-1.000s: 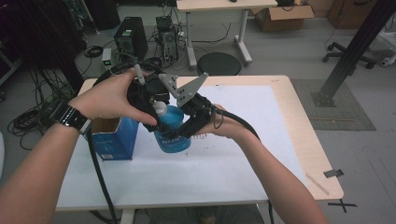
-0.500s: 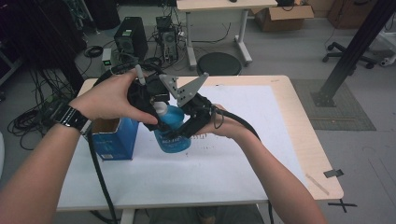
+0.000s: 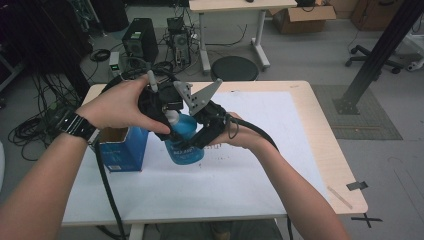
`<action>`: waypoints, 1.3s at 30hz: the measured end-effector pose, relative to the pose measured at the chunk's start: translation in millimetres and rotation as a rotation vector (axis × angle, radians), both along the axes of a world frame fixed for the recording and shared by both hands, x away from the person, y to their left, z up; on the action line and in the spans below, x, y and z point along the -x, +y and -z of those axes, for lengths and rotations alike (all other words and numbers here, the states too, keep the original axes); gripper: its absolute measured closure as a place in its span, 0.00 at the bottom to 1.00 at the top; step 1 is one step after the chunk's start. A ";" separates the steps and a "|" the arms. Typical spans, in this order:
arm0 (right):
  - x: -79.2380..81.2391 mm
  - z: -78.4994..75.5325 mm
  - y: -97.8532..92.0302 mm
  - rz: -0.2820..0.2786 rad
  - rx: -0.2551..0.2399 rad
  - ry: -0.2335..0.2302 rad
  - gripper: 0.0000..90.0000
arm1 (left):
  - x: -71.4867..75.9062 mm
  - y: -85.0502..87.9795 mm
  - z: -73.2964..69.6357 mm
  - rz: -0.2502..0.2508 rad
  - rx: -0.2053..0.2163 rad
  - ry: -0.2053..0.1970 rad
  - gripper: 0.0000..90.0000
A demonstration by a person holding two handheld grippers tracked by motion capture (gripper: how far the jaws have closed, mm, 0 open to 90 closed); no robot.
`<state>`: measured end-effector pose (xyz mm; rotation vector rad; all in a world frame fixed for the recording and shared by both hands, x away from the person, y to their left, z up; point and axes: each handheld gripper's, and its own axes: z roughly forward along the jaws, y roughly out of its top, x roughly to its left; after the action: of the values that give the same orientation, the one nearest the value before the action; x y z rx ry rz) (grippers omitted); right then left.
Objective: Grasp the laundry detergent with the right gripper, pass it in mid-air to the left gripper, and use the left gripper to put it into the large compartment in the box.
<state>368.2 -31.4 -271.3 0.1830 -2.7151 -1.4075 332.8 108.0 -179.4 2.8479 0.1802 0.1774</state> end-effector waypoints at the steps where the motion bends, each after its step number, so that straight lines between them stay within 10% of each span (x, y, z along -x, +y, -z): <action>1: 0.2 0.2 0.2 0.001 0.002 0.000 0.46 | 0.1 0.0 0.1 -0.001 -0.002 0.000 0.38; 21: -2.0 0.0 -2.6 0.001 -0.011 0.020 0.45 | -2.9 -5.1 -4.4 -0.019 -0.021 0.028 0.42; 22: -2.8 0.6 -2.7 0.006 -0.023 0.029 0.26 | -5.0 -5.8 -7.3 -0.028 -0.023 0.039 0.42; 24: -2.7 1.7 -2.5 0.016 -0.010 0.032 0.19 | -5.5 -5.9 -9.1 -0.033 -0.025 0.041 0.42; 30: -6.0 9.9 -14.6 0.052 0.055 0.010 0.04 | -10.6 -1.9 -22.5 -0.096 -0.043 0.048 0.42; 39: -23.1 15.2 -63.1 0.133 0.304 -0.021 0.07 | -23.5 16.5 -46.1 -0.340 -0.086 0.032 0.42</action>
<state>391.2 -94.5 -286.5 -0.0034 -2.9608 -1.0022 356.4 124.5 -133.4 2.8845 0.6787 0.2125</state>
